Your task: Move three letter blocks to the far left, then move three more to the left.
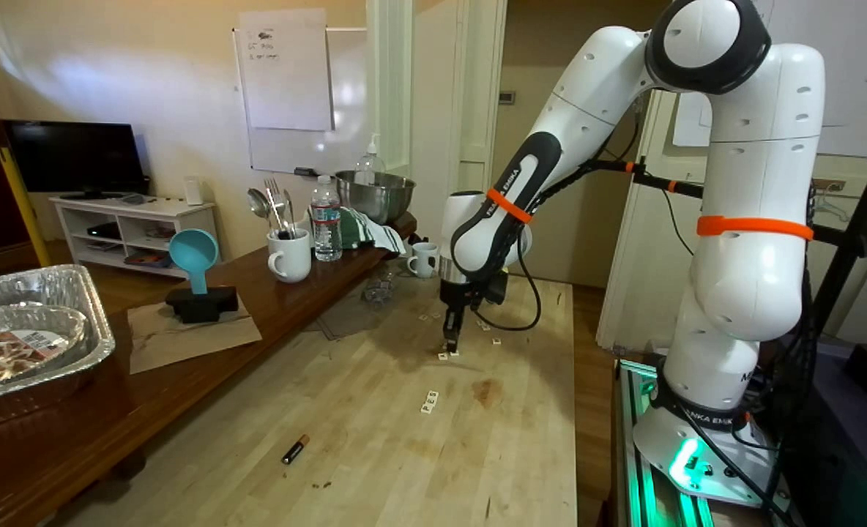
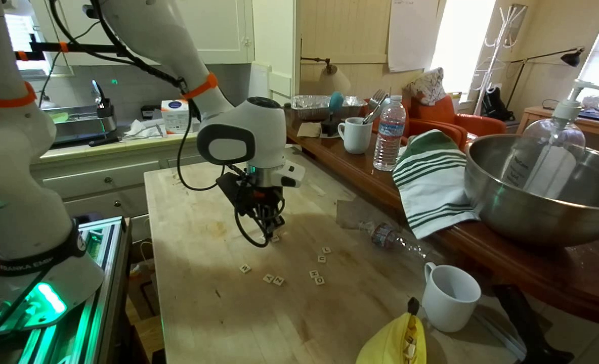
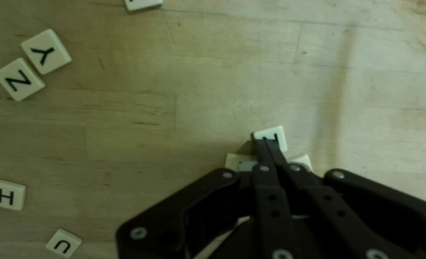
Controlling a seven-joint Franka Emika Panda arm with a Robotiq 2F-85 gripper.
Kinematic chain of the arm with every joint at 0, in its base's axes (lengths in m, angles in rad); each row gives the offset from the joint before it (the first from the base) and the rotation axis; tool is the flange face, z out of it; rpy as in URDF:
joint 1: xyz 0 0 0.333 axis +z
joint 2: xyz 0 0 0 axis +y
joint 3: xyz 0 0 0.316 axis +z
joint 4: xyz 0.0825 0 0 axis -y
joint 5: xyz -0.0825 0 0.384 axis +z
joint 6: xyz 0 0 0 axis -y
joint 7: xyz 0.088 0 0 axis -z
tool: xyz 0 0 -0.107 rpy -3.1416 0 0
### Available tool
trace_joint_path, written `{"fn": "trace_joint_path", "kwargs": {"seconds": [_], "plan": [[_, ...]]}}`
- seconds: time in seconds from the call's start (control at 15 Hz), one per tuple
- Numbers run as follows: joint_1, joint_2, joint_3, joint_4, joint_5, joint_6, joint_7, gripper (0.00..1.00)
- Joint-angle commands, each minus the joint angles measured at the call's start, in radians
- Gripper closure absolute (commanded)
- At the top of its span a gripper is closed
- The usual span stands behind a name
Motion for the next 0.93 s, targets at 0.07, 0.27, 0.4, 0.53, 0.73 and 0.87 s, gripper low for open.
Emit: {"fn": "trace_joint_path", "kwargs": {"seconds": [0.07,0.27,0.4,0.53,0.73,0.87], "plan": [[0.015,0.042,-0.007,0.008,0.000,0.062,0.073,1.00],[0.015,0.046,-0.008,0.010,-0.005,0.071,0.096,1.00],[0.016,0.047,-0.013,0.011,-0.016,0.067,0.114,1.00],[0.018,0.047,-0.020,0.013,-0.031,0.059,0.136,1.00],[0.024,0.049,-0.036,0.015,-0.062,0.058,0.181,1.00],[0.025,0.048,-0.046,0.017,-0.085,0.053,0.209,1.00]]}}
